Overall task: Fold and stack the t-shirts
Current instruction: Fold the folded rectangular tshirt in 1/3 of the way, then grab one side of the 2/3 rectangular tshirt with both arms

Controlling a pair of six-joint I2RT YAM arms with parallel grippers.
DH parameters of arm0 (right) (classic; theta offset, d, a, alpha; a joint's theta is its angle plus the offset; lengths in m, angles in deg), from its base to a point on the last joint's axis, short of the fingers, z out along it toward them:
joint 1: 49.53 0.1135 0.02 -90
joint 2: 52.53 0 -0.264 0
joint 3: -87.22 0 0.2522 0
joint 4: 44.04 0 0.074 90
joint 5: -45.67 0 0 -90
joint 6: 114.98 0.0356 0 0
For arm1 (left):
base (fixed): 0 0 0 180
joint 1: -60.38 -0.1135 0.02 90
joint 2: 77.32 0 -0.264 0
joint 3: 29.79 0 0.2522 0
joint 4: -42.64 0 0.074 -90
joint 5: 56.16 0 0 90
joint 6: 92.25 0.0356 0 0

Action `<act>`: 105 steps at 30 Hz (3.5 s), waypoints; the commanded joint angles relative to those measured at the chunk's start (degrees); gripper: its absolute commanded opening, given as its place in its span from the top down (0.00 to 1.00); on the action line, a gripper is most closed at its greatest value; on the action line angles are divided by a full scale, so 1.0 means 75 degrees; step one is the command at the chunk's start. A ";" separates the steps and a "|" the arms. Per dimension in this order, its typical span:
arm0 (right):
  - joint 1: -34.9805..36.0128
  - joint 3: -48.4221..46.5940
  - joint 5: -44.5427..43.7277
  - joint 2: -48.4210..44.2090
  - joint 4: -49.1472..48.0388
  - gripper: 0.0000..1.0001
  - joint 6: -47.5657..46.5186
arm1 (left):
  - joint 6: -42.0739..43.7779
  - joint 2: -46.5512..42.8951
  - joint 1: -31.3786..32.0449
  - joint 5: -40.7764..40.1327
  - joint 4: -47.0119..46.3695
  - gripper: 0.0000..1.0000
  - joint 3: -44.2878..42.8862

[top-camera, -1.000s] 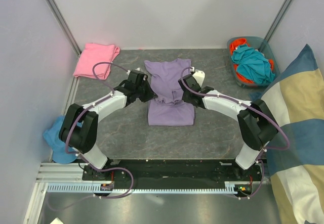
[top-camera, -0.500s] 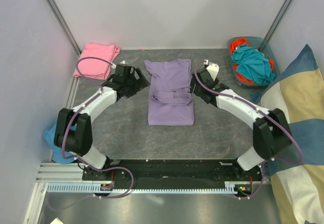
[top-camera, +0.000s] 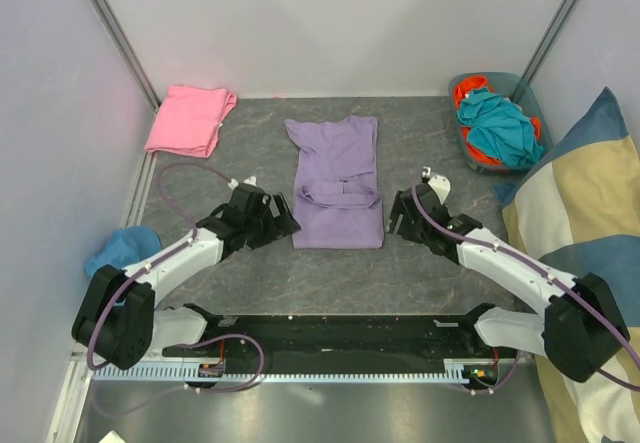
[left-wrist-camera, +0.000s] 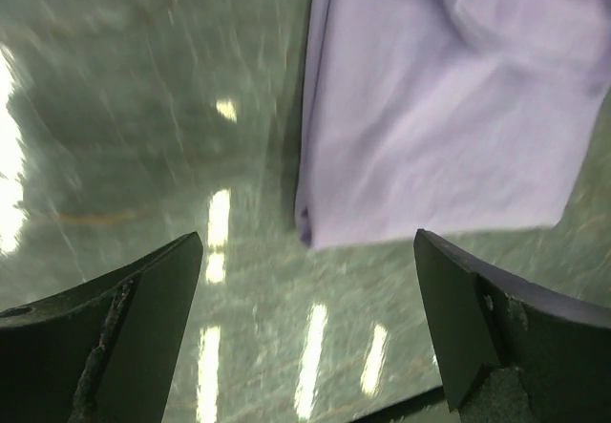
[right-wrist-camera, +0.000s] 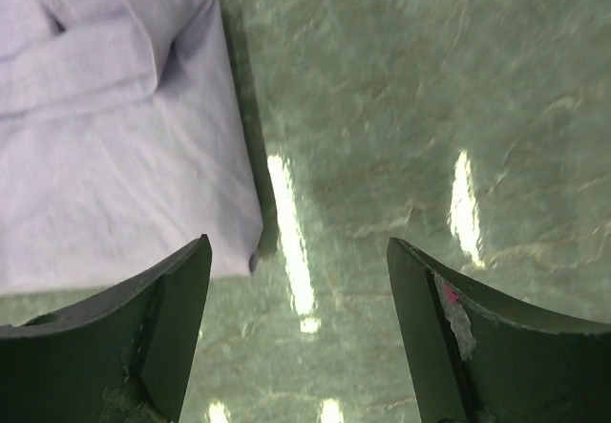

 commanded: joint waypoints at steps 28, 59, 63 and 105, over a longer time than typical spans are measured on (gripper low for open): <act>0.0288 0.1282 0.1483 0.1110 -0.2547 0.42 0.1002 | -0.0947 0.1133 0.0861 -0.0255 -0.2071 0.00 0.0925; 0.0288 0.1329 0.1729 0.1685 -0.3074 0.54 0.1154 | -0.1041 0.1320 0.1001 -0.0524 -0.1650 0.35 0.2061; 0.0277 0.1306 0.1776 0.1755 -0.3086 0.55 0.1143 | -0.1006 0.1811 0.1001 -0.0618 -0.1744 0.41 0.1886; 0.2210 -0.0014 0.1765 -0.1315 0.0769 1.00 0.1952 | -0.1885 -0.2781 0.2818 -0.0254 0.2275 0.98 0.0892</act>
